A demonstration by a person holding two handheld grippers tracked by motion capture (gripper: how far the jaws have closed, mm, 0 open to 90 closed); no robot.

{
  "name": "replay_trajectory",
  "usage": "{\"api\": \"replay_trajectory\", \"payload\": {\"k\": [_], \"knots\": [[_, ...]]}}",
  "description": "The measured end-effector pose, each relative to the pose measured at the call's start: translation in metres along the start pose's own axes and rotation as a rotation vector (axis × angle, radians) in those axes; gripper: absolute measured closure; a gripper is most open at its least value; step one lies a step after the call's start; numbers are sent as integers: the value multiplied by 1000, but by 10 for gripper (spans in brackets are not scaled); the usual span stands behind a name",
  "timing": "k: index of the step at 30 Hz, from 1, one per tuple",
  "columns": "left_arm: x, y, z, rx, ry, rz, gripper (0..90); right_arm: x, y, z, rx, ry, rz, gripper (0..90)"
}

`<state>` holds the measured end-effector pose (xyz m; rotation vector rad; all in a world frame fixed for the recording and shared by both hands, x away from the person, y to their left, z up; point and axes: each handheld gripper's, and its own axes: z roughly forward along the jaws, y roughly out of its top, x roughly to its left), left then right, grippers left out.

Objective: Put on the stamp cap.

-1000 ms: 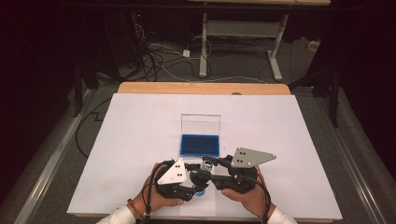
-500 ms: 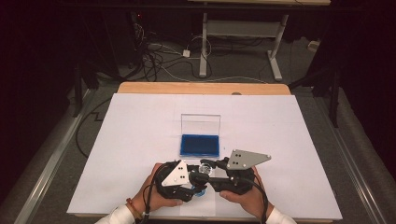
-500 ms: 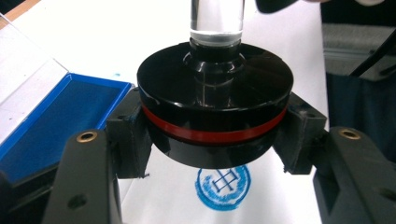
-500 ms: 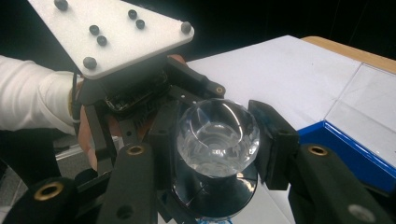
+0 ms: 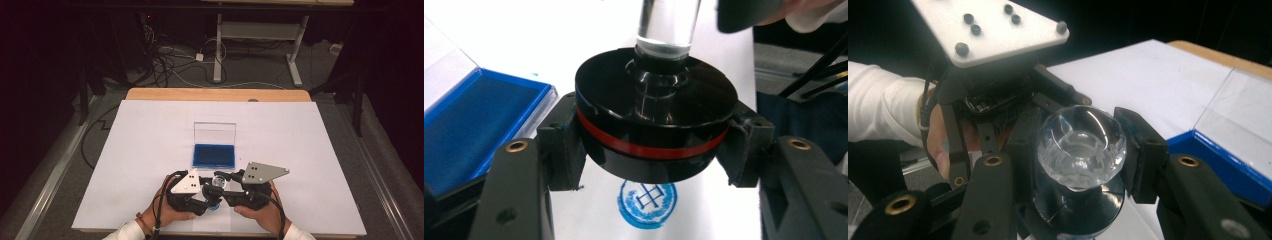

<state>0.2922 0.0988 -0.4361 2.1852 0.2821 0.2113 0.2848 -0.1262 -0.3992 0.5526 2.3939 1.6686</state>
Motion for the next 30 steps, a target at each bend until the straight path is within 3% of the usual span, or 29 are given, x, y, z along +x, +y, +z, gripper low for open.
{"api": "replay_trajectory", "payload": {"k": [3,7,18,27,30], "knots": [[1,0,-1,3,15,17,360,-2,0,-1,-6,4,18,574],[0,-1,1,2,22,26,359,-2,-1,0,7,-1,5,574],[3,-7,3,-16,31,21,352,-1,-2,0,16,-26,2,573],[5,-9,5,-21,79,6,286,-3,-2,-1,14,-47,2,573],[5,-10,5,-8,103,27,266,-3,-2,0,15,-51,0,573]]}}
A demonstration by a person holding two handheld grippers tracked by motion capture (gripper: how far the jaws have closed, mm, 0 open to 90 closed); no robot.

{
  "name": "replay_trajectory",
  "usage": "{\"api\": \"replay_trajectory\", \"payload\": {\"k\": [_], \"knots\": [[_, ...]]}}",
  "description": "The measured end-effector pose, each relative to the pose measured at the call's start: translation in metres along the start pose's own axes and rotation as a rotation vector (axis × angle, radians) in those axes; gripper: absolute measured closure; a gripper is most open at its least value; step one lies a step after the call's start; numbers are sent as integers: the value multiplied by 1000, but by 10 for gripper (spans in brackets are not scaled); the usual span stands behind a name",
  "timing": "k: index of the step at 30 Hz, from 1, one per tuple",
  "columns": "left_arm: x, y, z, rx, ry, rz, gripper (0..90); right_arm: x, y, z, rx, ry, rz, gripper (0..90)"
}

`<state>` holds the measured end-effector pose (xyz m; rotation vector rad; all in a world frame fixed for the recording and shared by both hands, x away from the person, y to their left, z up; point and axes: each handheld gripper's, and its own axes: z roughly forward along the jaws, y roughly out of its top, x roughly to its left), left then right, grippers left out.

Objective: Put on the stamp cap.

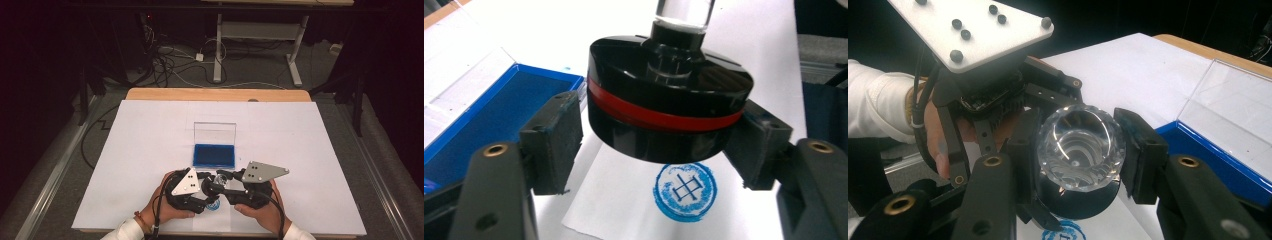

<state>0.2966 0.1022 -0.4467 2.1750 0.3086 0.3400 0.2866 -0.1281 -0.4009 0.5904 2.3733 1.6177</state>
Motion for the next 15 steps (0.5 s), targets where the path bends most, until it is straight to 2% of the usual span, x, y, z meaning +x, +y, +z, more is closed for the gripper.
{"api": "replay_trajectory", "payload": {"k": [4,8,10,15], "knots": [[1,-2,2,5,-4,-6,238,1,0,0,-2,-6,-3,573],[1,-3,2,-10,-6,-13,222,1,-1,0,-13,-4,-4,573],[0,-4,5,9,-20,-13,181,2,-1,-1,-27,-9,-7,573],[-5,-4,8,15,-19,12,181,1,0,-4,-42,-15,-3,573]]}}
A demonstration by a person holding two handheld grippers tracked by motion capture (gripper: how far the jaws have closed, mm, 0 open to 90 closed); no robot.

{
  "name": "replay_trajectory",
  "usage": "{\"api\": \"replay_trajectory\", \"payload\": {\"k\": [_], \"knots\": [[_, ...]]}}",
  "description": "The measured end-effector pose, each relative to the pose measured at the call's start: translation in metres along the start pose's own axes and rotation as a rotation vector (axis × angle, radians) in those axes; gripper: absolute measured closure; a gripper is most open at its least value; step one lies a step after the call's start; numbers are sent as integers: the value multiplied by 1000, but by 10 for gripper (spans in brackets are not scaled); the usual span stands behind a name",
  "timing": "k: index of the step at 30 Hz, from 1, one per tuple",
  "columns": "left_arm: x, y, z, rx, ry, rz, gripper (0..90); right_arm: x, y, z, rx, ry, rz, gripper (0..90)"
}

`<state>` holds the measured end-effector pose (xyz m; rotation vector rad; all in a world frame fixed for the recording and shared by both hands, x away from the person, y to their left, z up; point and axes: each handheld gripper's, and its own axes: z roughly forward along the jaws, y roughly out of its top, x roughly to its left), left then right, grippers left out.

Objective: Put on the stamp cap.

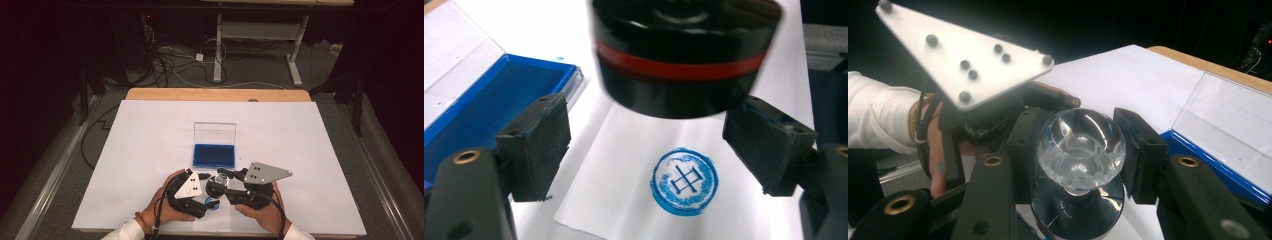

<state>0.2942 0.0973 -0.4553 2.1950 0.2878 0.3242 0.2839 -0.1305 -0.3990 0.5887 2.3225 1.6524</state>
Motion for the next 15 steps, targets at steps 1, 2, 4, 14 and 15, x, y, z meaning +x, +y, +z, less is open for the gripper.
{"api": "replay_trajectory", "payload": {"k": [1,2,4,14,15], "knots": [[0,0,0,0,-2,0,181,0,0,0,3,0,1,573],[0,0,0,4,-3,3,181,-1,0,0,5,-2,0,573],[1,0,-1,0,5,-3,179,-1,0,-1,8,-6,-1,573],[5,-5,-13,6,73,7,162,-5,1,-7,12,-24,-2,574],[6,-5,-15,0,78,4,162,-5,2,-7,11,-24,-4,573]]}}
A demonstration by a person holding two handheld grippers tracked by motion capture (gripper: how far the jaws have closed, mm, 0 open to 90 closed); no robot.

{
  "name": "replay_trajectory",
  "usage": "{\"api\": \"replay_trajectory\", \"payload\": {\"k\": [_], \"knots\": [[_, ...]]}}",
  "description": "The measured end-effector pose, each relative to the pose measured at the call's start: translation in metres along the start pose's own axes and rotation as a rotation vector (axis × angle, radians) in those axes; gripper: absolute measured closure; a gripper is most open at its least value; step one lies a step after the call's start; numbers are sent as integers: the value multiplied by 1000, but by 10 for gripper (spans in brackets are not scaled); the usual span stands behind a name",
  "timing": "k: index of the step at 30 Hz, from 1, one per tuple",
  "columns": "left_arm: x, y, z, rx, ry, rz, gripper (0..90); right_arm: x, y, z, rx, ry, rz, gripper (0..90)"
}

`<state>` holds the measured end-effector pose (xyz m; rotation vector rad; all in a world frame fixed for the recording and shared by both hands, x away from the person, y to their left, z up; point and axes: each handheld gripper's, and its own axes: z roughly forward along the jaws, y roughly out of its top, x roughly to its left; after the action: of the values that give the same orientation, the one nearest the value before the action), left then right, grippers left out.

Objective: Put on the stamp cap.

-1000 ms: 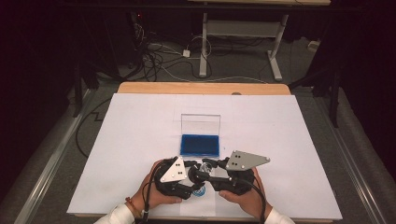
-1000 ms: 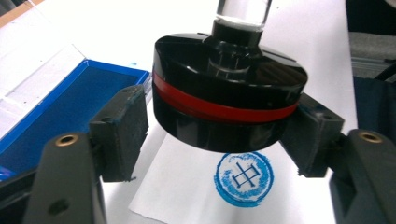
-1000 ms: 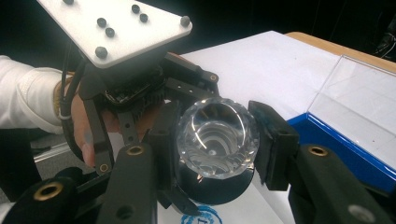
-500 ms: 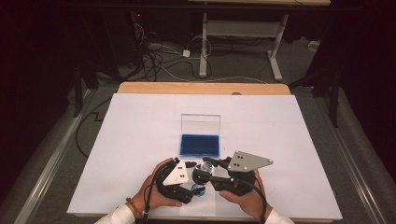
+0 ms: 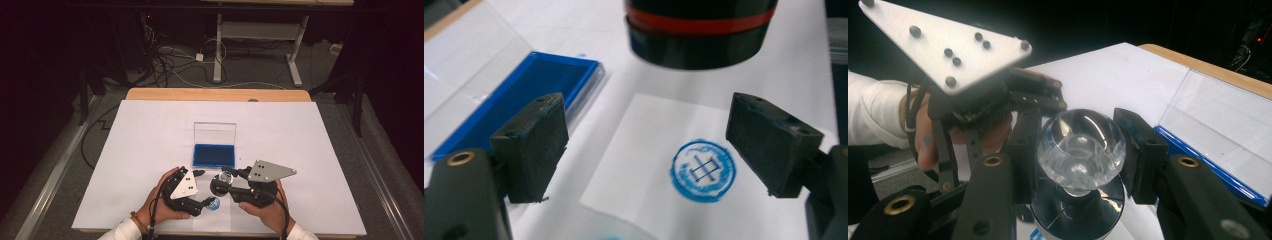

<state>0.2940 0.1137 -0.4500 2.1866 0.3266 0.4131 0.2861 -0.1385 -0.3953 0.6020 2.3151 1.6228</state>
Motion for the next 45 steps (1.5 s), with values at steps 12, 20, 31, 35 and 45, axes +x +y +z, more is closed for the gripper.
{"api": "replay_trajectory", "payload": {"k": [12,20,31,35,45], "knots": [[16,-6,-28,-18,86,-19,162,-8,5,-8,-4,-16,-13,573],[30,-15,-42,-19,149,-45,162,-19,5,-14,5,-57,-12,573],[37,-34,-60,15,210,-63,162,-23,5,-18,17,-78,-9,573],[38,-43,-67,22,238,-67,162,-24,5,-17,26,-73,-7,574],[38,-59,-80,32,267,-103,162,-24,5,-18,31,-83,-6,573]]}}
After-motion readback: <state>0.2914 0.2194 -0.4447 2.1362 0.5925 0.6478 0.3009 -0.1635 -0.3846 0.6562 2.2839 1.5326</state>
